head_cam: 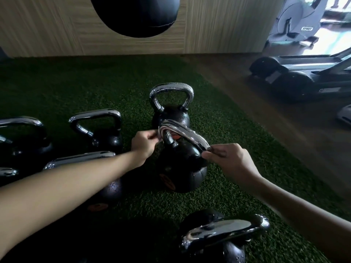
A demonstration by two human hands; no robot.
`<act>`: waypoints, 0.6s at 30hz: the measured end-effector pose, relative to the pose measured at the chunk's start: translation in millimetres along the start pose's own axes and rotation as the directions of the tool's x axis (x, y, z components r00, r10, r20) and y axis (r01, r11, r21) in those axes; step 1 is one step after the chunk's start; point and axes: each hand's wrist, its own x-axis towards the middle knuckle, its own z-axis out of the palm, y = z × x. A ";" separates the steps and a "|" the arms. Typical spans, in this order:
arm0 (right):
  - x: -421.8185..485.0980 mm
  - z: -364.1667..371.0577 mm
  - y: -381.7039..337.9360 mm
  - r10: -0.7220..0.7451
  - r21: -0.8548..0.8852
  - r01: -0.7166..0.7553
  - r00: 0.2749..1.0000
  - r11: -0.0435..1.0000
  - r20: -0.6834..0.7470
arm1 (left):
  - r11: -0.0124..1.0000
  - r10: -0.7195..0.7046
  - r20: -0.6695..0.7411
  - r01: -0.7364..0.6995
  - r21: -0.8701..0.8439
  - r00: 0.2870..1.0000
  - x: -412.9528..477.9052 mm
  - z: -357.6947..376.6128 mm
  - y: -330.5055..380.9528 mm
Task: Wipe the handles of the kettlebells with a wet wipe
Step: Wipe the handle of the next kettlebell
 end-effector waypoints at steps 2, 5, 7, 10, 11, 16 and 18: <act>-2.7 1.4 -4.1 0.029 0.024 -0.029 1.000 0.999 0.006 | 0.992 -0.068 0.004 0.068 -0.108 0.998 10.8 9.8 14.4; -1.9 -3.5 -7.9 0.094 0.110 -0.096 0.995 0.989 0.025 | 0.968 -0.165 -0.038 0.155 -0.198 0.985 -2.1 14.2 14.6; -0.3 -7.5 -9.6 0.097 0.119 -0.104 0.993 0.987 0.060 | 0.950 -0.207 -0.025 0.195 -0.242 0.978 -20.0 15.0 -0.1; 3.4 -10.1 -11.1 0.108 0.145 -0.121 0.990 0.982 0.095 | 0.910 -0.214 0.111 0.240 -0.338 0.970 -50.4 10.4 -3.7; 4.9 -10.8 -11.1 0.113 0.153 -0.129 0.987 0.980 0.111 | 0.911 -0.208 0.125 0.238 -0.337 0.970 -51.8 11.0 -4.5; 9.9 -13.6 -11.5 0.140 0.140 -0.161 0.979 0.977 0.149 | 0.918 -0.248 0.000 0.235 -0.321 0.969 -43.7 14.4 20.5; 10.2 -11.8 -9.9 0.131 0.132 -0.149 0.982 0.980 0.136 | 0.906 -0.276 -0.071 0.235 -0.353 0.958 -39.8 12.4 32.4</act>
